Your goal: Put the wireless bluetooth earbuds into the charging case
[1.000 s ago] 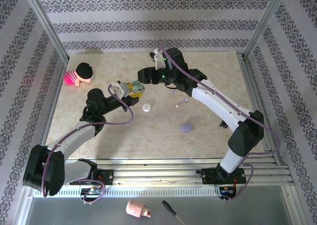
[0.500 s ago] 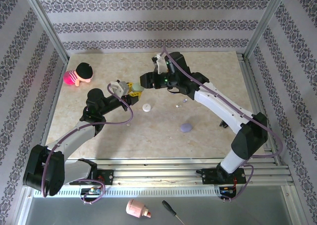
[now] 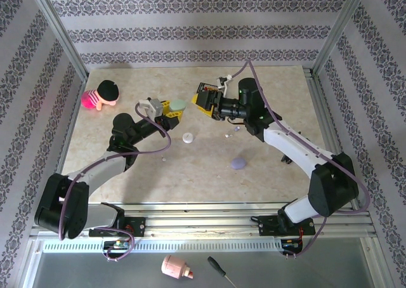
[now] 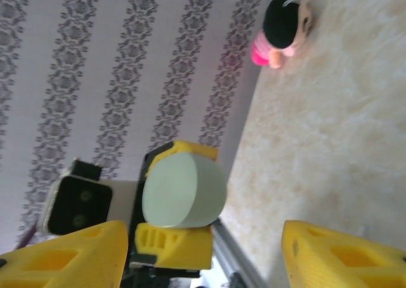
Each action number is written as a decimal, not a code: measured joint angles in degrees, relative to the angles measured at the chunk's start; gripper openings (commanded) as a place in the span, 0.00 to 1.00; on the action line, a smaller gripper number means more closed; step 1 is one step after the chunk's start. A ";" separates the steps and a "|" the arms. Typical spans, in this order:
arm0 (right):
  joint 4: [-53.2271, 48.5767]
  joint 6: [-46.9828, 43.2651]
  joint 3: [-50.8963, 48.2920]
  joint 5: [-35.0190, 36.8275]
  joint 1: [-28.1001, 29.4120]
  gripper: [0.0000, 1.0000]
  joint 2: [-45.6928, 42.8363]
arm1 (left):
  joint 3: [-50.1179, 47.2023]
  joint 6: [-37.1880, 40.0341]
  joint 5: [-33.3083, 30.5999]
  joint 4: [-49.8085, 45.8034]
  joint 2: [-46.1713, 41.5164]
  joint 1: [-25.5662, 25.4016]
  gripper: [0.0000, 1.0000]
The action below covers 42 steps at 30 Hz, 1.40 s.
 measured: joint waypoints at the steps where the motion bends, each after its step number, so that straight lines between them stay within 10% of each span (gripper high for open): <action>1: 1.90 1.64 -0.24 -0.72 0.02 0.65 0.09 | 0.28 -0.50 0.00 0.70 0.46 0.00 0.20; 11: 22.34 17.05 -1.57 -5.62 0.00 0.63 5.49 | 5.25 -3.76 0.68 8.70 5.07 -1.66 0.19; 25: 29.88 23.50 -2.86 -6.47 -0.04 0.26 6.27 | 6.60 -3.52 2.21 9.62 6.67 -4.28 0.20; 33: 26.88 20.00 -2.91 -5.75 -0.13 0.24 6.27 | 6.51 -1.05 2.05 8.33 6.34 -4.44 0.76; 42: 9.09 2.54 -2.32 1.97 -2.67 0.26 7.74 | 0.57 7.50 -1.44 -5.70 -2.14 -4.52 0.93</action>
